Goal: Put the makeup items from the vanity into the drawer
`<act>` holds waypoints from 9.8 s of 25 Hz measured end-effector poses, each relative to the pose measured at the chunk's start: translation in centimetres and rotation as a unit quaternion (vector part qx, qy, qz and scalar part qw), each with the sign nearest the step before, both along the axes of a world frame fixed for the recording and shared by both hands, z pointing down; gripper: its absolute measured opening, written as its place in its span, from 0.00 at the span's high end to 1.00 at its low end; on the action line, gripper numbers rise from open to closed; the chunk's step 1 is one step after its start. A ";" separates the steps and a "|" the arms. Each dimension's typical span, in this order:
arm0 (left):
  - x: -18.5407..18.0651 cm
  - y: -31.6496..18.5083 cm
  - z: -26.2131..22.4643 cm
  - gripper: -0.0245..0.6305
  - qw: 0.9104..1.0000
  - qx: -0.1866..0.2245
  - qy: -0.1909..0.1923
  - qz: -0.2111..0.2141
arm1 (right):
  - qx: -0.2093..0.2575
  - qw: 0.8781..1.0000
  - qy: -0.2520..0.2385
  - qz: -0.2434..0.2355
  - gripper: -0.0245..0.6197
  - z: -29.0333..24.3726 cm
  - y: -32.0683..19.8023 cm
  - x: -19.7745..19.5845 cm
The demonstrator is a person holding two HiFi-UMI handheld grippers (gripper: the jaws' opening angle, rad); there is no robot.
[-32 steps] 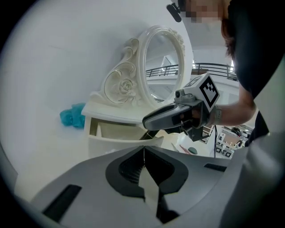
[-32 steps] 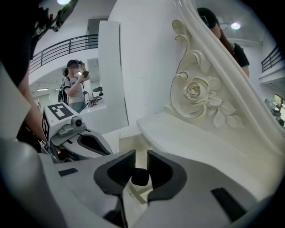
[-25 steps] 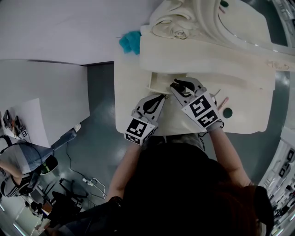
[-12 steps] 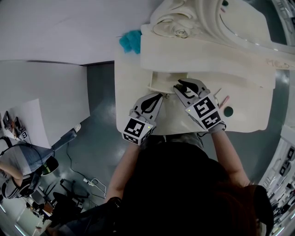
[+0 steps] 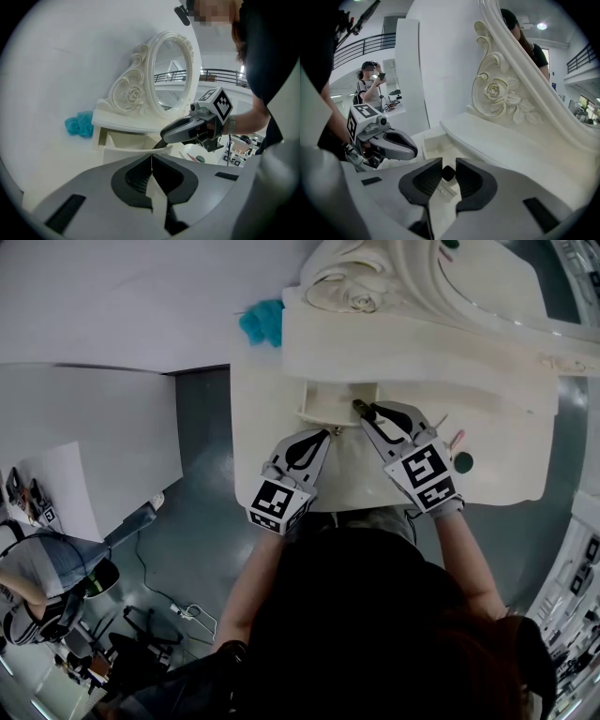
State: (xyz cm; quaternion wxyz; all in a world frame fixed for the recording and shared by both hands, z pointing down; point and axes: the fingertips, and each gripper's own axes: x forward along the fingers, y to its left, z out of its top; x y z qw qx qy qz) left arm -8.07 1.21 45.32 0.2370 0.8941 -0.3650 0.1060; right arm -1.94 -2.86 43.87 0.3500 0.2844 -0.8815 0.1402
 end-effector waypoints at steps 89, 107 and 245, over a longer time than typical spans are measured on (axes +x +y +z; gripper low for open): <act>14.5 2.0 0.8 0.94 0.983 -0.031 0.030 0.176 | -0.100 0.938 0.066 0.324 0.88 9.2 2.9 18.4; 13.1 1.6 0.0 0.94 0.988 -0.018 0.036 0.150 | -0.073 0.962 -0.034 0.260 0.88 3.5 2.0 12.6; 18.4 3.1 -0.4 0.94 0.965 -0.023 0.030 0.258 | -0.117 0.881 0.043 0.456 0.75 9.0 8.4 23.1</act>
